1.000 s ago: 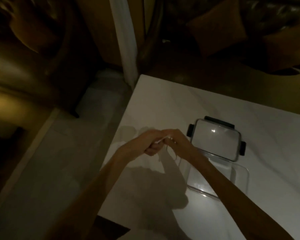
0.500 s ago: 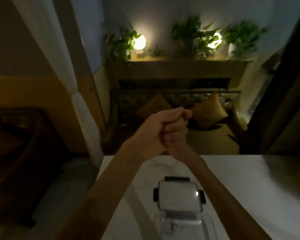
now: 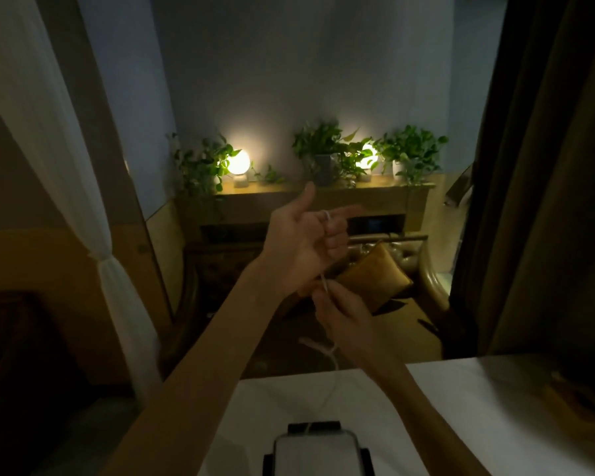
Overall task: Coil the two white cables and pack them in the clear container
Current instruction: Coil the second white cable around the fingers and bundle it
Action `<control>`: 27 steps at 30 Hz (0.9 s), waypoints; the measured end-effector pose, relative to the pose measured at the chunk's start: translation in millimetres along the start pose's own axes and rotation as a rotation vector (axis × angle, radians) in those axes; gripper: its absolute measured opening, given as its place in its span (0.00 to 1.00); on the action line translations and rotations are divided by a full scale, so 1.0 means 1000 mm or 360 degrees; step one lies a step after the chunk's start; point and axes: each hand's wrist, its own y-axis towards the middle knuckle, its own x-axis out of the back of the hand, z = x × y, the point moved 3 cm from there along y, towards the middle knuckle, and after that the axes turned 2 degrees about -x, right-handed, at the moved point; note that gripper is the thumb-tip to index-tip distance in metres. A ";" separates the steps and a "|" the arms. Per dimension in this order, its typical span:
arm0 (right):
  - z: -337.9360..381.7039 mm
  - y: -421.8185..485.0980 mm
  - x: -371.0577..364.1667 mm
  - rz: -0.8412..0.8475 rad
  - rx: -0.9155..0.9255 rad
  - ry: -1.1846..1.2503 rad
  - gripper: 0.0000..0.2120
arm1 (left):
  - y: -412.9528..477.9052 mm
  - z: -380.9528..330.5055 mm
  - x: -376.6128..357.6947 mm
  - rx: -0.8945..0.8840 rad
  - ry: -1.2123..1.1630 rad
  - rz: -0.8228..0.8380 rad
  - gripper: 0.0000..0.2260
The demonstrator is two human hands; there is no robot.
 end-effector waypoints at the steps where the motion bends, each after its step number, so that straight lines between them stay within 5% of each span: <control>1: -0.002 -0.005 0.001 0.0044 -0.0021 0.0080 0.10 | 0.007 -0.002 0.003 -0.0046 0.0051 -0.0074 0.34; 4: 0.004 -0.017 0.026 0.0179 -0.0069 -0.0011 0.07 | 0.020 0.005 0.014 -0.0106 0.0290 -0.0271 0.36; 7: 0.015 -0.017 0.060 0.0070 0.0025 -0.0630 0.04 | 0.025 0.027 0.017 -0.0123 0.0644 -0.0404 0.35; 12: 0.020 0.003 0.121 -0.0423 0.0492 -0.1297 0.05 | 0.019 0.060 0.004 0.0145 0.0735 -0.0057 0.38; 17: 0.017 0.020 0.138 -0.0559 0.0907 -0.1018 0.10 | 0.008 0.079 -0.014 0.0115 0.0788 0.0217 0.33; 21: -0.001 0.043 0.133 -0.0352 0.0440 -0.0285 0.05 | 0.003 0.081 -0.030 0.0166 0.0461 0.0492 0.37; 27: -0.012 0.023 0.065 0.0072 -0.0398 0.0529 0.14 | 0.001 0.061 -0.028 0.0065 -0.0128 0.0454 0.36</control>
